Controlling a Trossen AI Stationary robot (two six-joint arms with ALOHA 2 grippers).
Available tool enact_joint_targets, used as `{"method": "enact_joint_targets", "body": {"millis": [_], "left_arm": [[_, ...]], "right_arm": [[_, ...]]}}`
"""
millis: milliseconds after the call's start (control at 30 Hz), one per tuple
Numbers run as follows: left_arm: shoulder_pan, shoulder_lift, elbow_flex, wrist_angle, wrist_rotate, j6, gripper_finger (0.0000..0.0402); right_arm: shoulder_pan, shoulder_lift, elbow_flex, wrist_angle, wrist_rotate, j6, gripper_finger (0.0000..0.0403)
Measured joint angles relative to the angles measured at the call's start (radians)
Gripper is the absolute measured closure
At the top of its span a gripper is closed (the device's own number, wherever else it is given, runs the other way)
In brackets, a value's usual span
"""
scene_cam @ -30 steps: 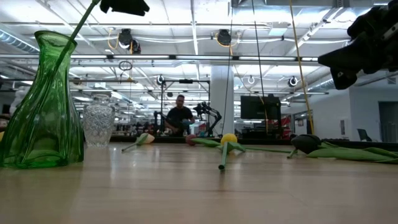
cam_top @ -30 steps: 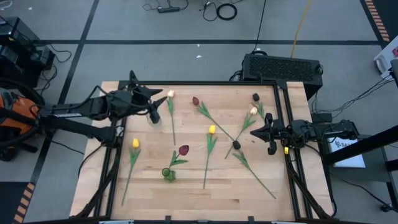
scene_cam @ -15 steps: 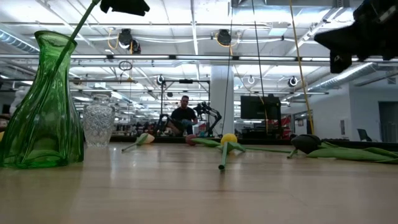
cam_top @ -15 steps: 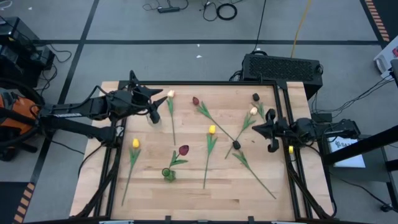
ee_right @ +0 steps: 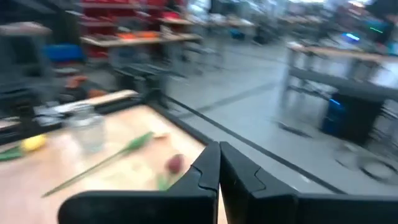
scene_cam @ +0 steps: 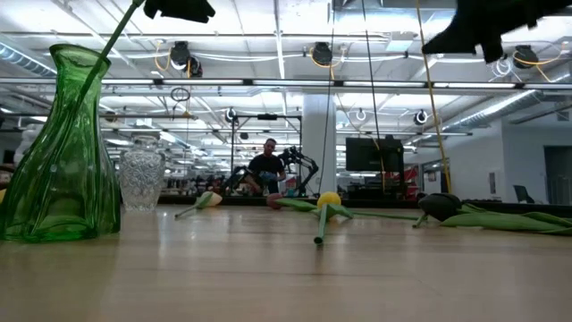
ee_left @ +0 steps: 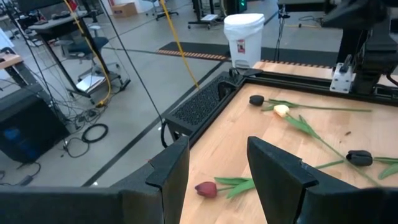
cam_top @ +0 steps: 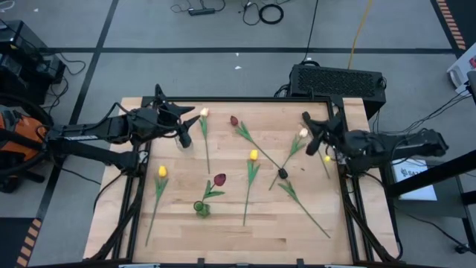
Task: Sort flowers into vase by color
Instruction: Put the right orange tulip into the transparent vase
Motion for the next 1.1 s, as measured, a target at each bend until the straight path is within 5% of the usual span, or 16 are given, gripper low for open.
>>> {"method": "enact_joint_targets", "body": {"millis": [200,467,600,833,1100], "left_arm": [[0.0,0.0,0.0,-0.015,0.0,0.0,0.023],[0.0,0.0,0.0,-0.015,0.006,0.0,0.023],[0.0,0.0,0.0,-0.014,0.006,0.0,0.023],[0.0,0.0,0.0,-0.014,0.007,0.0,0.023],[0.0,0.0,0.0,-0.014,0.007,0.007,0.023]], "right_arm": [[-0.037,0.188,0.25,-0.304,0.039,0.336,0.0403],[-0.175,0.352,0.437,-0.853,-0.277,0.944,0.0403],[-0.199,0.397,0.436,-0.914,-0.464,0.986,0.0397],[-0.234,0.482,0.434,-0.959,-0.515,1.017,0.0362],[-0.324,0.631,0.434,-0.96,-0.631,1.165,0.0273]]}}
